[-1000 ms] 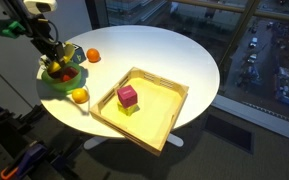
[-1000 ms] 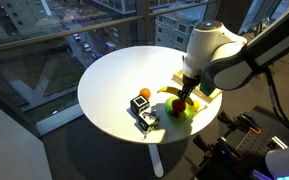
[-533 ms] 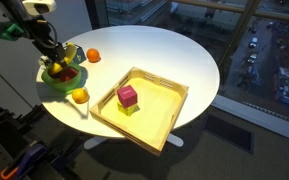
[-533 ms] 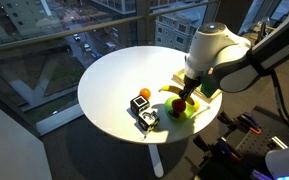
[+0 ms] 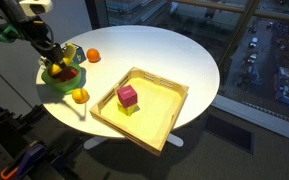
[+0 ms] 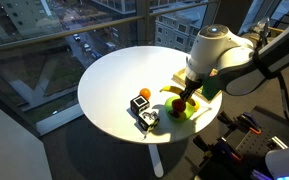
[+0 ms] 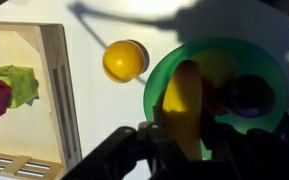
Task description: Put the banana inside the bowl
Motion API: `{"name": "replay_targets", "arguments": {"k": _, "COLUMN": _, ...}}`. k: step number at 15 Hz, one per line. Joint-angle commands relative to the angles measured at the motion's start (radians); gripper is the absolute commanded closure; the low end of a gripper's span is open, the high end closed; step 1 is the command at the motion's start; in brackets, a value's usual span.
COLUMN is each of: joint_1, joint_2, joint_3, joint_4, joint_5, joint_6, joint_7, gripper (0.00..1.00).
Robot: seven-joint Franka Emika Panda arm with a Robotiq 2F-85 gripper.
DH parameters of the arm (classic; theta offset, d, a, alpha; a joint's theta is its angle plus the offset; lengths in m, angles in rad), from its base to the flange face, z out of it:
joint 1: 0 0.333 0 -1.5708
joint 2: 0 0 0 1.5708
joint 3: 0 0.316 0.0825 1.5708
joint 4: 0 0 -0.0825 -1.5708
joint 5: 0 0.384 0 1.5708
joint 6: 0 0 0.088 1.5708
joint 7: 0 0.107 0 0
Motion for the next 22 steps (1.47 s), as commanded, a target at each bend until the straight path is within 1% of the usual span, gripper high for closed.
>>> {"name": "replay_targets", "arguments": {"k": 1, "joint_1": 0.005, "joint_2": -0.024, "joint_3": -0.003, "joint_4": -0.027, "joint_5": -0.059, "joint_6": 0.024, "joint_7": 0.064, "gripper": 0.87}}
{"name": "replay_targets", "arguments": {"k": 5, "joint_1": 0.006, "joint_2": -0.019, "joint_3": -0.006, "joint_4": -0.032, "joint_5": -0.118, "joint_6": 0.043, "joint_7": 0.121, "gripper": 0.87}}
{"name": "replay_targets", "arguments": {"k": 12, "joint_1": 0.003, "joint_2": -0.010, "joint_3": -0.010, "joint_4": -0.034, "joint_5": -0.258, "joint_6": 0.062, "joint_7": 0.258, "gripper": 0.87}}
{"name": "replay_targets", "arguments": {"k": 16, "joint_1": 0.000, "joint_2": 0.013, "joint_3": -0.013, "joint_4": -0.035, "joint_5": -0.302, "joint_6": 0.069, "joint_7": 0.309, "gripper": 0.87}}
{"name": "replay_targets", "arguments": {"k": 22, "joint_1": 0.002, "joint_2": 0.044, "joint_3": -0.018, "joint_4": -0.033, "joint_5": -0.340, "joint_6": 0.086, "joint_7": 0.347, "gripper": 0.87}}
